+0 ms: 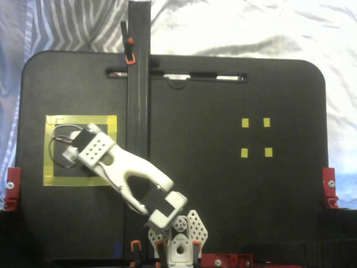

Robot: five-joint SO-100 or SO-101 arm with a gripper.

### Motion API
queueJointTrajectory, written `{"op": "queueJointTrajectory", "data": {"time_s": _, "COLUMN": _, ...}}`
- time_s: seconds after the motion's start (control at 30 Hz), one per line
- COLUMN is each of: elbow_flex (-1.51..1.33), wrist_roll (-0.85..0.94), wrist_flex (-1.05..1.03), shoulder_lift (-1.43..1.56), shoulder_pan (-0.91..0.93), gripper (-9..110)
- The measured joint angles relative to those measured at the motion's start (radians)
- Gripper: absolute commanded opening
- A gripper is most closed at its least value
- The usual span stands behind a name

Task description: Grasp a block and put it in the designated area.

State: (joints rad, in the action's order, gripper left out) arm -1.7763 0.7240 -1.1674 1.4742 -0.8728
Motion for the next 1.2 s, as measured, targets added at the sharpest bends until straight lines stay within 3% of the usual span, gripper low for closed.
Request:
{"op": "queueJointTrajectory", "data": {"time_s": 0.93, "elbow_flex": 0.0, "wrist_roll": 0.0, "wrist_flex": 0.101, "shoulder_lift": -0.146, "shoulder_pan": 0.032, "gripper": 19}}
{"op": "queueJointTrajectory", "data": {"time_s": 1.2, "elbow_flex": 0.0, "wrist_roll": 0.028, "wrist_flex": 0.087, "shoulder_lift": -0.146, "shoulder_pan": 0.035, "gripper": 34}}
